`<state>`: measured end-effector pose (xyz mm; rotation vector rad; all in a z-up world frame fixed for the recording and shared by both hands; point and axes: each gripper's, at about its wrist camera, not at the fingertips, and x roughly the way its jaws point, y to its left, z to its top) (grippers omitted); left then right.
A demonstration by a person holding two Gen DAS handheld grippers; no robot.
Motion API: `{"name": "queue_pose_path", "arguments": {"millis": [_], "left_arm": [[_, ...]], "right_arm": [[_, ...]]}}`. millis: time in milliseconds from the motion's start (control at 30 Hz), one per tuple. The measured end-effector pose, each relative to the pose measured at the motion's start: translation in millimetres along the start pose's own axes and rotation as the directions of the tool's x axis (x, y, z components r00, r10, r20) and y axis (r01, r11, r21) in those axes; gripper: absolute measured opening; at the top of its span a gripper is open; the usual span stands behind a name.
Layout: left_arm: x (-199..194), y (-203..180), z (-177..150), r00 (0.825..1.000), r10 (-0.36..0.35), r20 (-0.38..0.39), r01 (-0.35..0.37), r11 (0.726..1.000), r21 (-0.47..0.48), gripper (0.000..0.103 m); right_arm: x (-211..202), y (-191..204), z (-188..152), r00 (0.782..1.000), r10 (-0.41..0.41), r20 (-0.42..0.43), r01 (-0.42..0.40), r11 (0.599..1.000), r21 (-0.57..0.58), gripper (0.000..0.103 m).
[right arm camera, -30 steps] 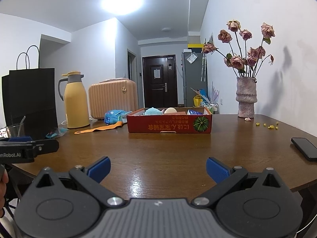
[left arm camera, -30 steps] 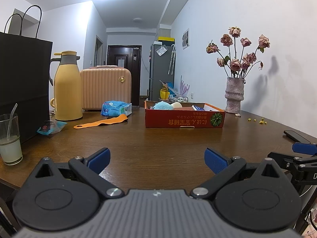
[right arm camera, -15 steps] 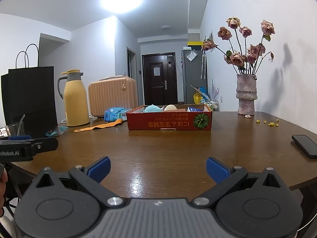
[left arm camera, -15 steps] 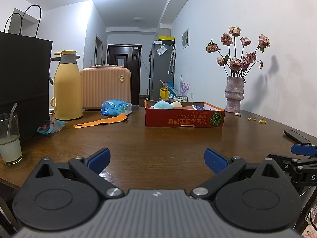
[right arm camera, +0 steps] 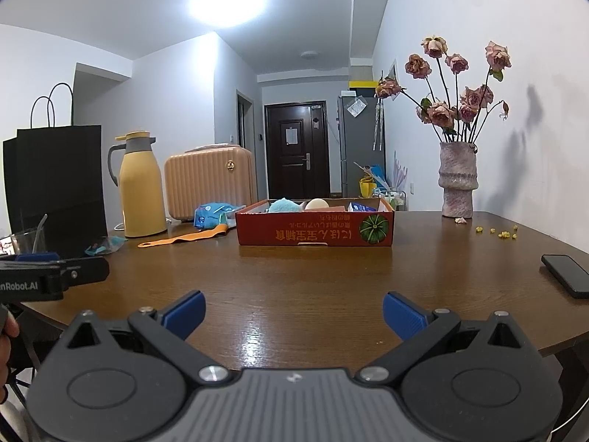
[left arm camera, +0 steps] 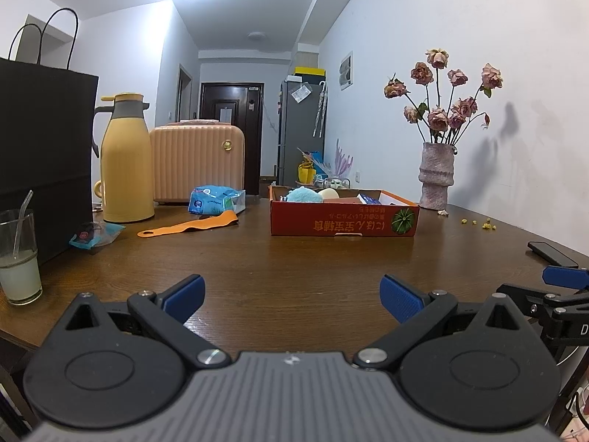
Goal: Organize soft objects
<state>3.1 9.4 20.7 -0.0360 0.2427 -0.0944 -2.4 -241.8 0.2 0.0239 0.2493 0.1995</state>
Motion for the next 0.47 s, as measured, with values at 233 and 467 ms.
{"name": "queue_pose_path", "arguments": {"millis": [233, 467], "left_arm": [[-1.5, 0.9, -0.6, 1.0, 0.007, 0.008, -0.007, 1.0, -0.005, 0.103], [-2.5, 2.1, -0.6, 1.0, 0.007, 0.009, -0.007, 1.0, -0.006, 0.103]], "right_arm": [[-0.2, 0.8, -0.8, 1.0, 0.002, -0.001, -0.002, 1.0, -0.004, 0.103], [0.3, 1.0, -1.0, 1.0, 0.002, -0.002, -0.002, 1.0, -0.004, 0.103]]}}
